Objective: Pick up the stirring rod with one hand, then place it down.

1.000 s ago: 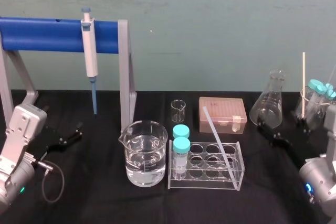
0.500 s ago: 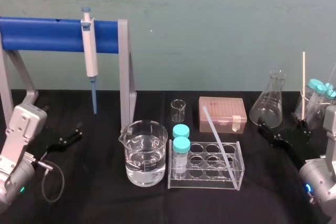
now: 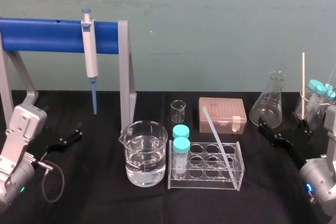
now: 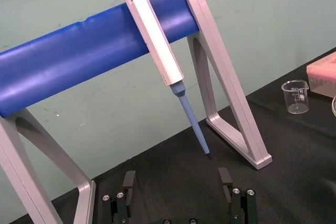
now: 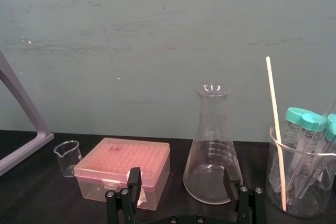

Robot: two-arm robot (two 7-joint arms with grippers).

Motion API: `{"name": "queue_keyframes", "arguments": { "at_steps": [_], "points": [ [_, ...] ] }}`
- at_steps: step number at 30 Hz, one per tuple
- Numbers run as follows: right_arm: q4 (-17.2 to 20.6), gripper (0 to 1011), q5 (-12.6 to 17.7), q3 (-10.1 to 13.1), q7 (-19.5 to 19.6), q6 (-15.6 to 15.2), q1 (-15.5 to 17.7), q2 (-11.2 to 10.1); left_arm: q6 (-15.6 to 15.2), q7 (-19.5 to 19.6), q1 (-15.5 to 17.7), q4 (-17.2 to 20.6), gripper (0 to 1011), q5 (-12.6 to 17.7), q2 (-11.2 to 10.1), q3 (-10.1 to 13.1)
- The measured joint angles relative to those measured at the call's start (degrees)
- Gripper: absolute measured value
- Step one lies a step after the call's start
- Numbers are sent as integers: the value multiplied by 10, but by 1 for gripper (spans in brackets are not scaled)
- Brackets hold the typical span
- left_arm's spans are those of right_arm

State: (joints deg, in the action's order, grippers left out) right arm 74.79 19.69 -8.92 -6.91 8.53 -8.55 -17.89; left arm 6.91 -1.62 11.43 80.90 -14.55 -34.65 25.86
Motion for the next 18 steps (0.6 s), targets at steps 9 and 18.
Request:
{"name": "queue_keyframes", "arguments": {
  "at_steps": [9,18],
  "points": [
    [1,1003,0,0,0,1,0,0,0,0,0,0,1000,0,0,0],
    [1,1003,0,0,0,1,0,0,0,0,0,0,1000,0,0,0]
  ]
}}
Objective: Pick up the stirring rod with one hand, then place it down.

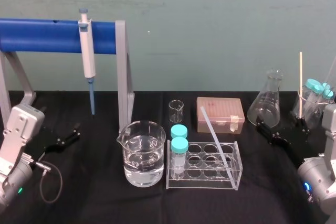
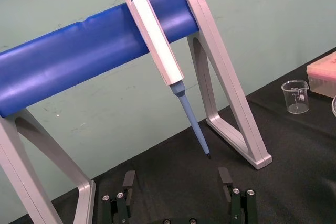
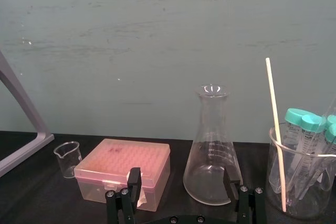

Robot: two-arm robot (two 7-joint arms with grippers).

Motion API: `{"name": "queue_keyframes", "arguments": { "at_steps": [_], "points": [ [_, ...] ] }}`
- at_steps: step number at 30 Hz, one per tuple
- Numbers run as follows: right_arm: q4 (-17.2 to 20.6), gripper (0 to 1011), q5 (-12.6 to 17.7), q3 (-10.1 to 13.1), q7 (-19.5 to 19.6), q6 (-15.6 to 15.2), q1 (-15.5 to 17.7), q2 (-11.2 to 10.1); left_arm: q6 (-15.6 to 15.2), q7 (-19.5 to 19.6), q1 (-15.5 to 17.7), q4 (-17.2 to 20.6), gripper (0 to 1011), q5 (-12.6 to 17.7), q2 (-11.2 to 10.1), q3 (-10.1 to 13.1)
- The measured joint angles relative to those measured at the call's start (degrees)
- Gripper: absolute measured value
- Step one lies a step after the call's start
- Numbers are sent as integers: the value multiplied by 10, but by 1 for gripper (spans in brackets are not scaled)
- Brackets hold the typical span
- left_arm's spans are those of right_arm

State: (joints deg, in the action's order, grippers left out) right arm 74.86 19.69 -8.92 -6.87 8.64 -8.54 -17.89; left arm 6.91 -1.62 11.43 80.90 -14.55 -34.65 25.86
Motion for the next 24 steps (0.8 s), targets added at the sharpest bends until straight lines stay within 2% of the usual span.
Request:
{"name": "queue_keyframes", "arguments": {
  "at_steps": [24],
  "points": [
    [0,1003,0,0,0,0,0,0,0,0,0,0,1000,0,0,0]
  ]
}}
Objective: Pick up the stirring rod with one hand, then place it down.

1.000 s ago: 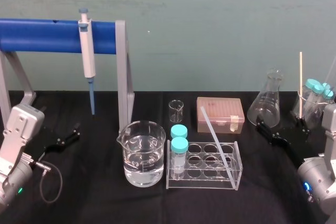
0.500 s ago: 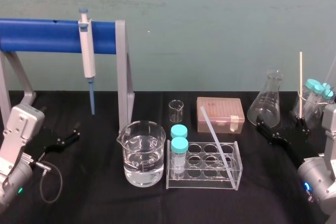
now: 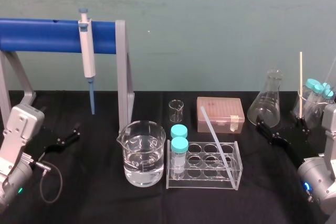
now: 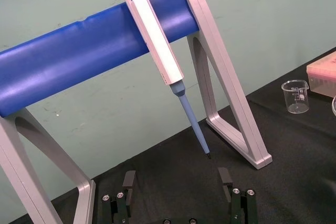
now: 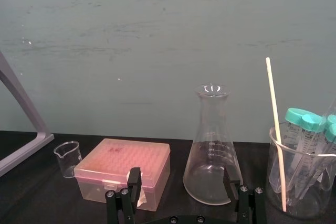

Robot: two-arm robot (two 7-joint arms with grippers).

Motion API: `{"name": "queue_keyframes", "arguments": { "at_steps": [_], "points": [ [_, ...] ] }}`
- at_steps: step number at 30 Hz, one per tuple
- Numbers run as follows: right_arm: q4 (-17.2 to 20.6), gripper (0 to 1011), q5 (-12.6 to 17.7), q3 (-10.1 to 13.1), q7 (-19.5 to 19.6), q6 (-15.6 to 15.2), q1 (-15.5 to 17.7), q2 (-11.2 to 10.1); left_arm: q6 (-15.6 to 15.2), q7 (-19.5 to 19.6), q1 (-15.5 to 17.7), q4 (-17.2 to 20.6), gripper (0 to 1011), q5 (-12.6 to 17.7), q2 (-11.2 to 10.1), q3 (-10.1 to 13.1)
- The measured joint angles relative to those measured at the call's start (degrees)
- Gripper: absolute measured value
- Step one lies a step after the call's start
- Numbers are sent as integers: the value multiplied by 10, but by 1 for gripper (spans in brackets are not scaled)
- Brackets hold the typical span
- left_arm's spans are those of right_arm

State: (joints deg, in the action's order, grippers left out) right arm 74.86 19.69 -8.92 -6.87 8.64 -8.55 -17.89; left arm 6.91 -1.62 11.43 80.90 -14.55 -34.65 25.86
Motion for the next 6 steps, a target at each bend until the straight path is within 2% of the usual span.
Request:
{"name": "queue_keyframes", "arguments": {
  "at_steps": [6],
  "points": [
    [0,1003,0,0,0,0,0,0,0,0,0,0,1000,0,0,0]
  ]
}}
